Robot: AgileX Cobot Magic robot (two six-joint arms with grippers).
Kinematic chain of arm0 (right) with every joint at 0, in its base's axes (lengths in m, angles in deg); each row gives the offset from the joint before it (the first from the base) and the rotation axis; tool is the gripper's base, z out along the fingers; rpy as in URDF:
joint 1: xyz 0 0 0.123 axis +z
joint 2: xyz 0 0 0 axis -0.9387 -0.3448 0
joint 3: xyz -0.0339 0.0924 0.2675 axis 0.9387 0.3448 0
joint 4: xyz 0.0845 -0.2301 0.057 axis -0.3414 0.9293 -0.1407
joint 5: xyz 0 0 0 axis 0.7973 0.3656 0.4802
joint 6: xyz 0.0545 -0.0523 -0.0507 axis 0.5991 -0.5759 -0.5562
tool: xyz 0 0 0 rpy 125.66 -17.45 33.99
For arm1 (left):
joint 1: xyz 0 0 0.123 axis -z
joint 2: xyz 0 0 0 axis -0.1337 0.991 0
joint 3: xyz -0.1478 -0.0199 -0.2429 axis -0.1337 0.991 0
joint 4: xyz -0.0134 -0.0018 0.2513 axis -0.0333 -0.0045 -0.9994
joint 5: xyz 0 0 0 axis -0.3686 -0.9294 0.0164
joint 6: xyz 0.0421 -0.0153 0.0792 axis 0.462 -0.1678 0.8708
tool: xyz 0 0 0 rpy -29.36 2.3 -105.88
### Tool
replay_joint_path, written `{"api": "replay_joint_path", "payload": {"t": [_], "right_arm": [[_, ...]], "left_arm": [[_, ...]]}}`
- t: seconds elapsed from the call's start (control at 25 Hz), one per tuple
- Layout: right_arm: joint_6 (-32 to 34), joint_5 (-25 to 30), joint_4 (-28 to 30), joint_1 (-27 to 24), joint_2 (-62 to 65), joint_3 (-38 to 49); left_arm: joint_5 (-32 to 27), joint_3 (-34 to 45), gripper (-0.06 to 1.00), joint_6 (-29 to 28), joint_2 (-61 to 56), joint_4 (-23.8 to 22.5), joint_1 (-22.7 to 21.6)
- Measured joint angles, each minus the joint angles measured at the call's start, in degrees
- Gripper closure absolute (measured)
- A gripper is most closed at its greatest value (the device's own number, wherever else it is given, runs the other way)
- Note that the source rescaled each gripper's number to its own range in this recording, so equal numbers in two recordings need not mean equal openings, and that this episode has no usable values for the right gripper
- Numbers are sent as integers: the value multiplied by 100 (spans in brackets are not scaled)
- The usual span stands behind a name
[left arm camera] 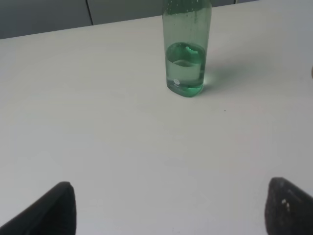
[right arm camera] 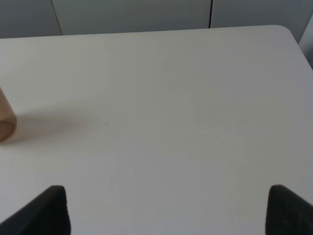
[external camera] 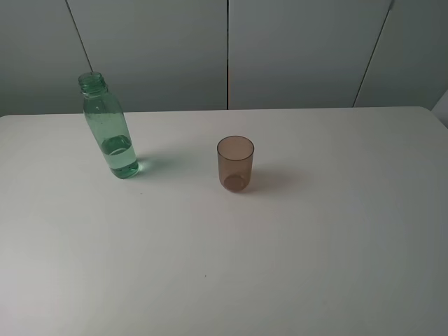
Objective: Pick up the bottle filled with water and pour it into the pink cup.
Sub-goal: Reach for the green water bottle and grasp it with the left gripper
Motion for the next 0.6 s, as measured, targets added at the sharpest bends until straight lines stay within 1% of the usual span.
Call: {"api": "replay_joint_path", "payload": {"t": [0.6], "right_arm": [[0, 0, 0, 0, 0, 0]], "left_arm": [[0, 0, -1, 0, 0, 0, 0]]}}
